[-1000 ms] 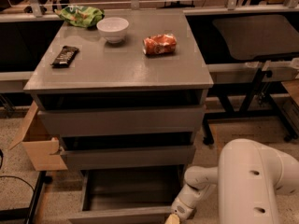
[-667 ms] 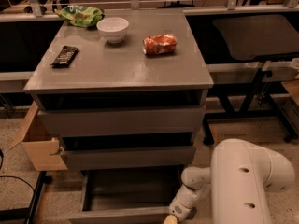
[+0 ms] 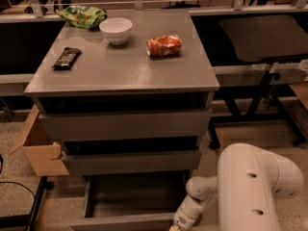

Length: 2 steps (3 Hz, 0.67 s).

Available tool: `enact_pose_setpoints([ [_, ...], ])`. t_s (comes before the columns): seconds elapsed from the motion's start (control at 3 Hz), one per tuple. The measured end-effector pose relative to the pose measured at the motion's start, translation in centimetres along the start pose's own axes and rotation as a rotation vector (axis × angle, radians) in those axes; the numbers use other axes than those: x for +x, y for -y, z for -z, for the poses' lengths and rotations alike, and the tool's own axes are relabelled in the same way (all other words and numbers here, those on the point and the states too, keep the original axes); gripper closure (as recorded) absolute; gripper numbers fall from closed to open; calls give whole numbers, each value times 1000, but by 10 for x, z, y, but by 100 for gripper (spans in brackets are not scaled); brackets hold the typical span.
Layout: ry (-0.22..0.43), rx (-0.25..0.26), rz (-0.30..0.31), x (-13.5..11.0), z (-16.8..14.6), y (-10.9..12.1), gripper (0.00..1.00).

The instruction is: Close bottom drawer

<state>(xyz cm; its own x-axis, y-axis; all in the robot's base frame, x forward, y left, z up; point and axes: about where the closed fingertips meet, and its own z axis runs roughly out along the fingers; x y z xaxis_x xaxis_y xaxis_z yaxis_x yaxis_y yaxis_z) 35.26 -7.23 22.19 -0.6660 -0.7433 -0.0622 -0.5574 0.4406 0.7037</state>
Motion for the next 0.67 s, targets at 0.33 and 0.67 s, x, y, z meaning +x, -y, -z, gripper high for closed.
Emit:
enact_pose_setpoints([
  [0.33,20,25,0,-5,-2,7,88],
  [0.67,18,23,0,-5,-4,6,100],
])
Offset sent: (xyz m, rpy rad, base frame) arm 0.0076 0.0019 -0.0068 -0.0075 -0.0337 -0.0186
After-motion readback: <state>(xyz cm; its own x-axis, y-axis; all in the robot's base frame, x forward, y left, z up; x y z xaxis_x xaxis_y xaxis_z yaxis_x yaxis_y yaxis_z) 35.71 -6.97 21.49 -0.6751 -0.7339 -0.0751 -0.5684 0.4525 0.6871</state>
